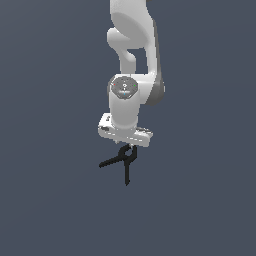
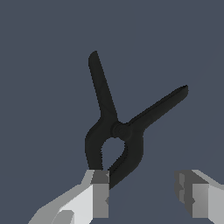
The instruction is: Pick up the object and move it to a goal position.
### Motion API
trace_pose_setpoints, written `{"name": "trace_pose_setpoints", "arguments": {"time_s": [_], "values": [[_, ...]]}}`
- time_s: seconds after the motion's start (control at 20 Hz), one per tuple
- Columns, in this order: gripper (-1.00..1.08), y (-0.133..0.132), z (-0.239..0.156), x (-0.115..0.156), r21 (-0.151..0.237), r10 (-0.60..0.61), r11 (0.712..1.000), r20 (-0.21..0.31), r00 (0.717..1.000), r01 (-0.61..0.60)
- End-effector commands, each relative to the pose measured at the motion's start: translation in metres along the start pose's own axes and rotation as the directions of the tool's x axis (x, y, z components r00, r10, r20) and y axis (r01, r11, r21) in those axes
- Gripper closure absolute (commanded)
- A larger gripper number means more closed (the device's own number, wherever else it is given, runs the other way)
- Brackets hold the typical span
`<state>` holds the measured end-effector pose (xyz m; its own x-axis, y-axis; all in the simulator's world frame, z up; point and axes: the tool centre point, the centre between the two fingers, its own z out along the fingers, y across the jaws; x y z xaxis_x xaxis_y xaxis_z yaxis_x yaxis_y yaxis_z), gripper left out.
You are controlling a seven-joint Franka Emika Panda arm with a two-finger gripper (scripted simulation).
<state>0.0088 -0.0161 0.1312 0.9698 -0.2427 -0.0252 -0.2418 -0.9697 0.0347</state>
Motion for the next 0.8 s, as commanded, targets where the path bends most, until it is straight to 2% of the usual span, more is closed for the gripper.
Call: {"name": "trace_pose_setpoints", "arguments": {"time_s": [0.0, 0.35, 0.75], "values": [[-0.2, 0.005, 0.007, 0.005, -0.01, 0.068, 0.998, -0.005, 0.998, -0.068], [-0.2, 0.019, 0.026, 0.018, -0.037, 0.257, 0.965, -0.03, 0.966, -0.258], [-0.2, 0.035, 0.046, 0.032, -0.059, 0.455, 0.886, -0.076, 0.887, -0.459]]}}
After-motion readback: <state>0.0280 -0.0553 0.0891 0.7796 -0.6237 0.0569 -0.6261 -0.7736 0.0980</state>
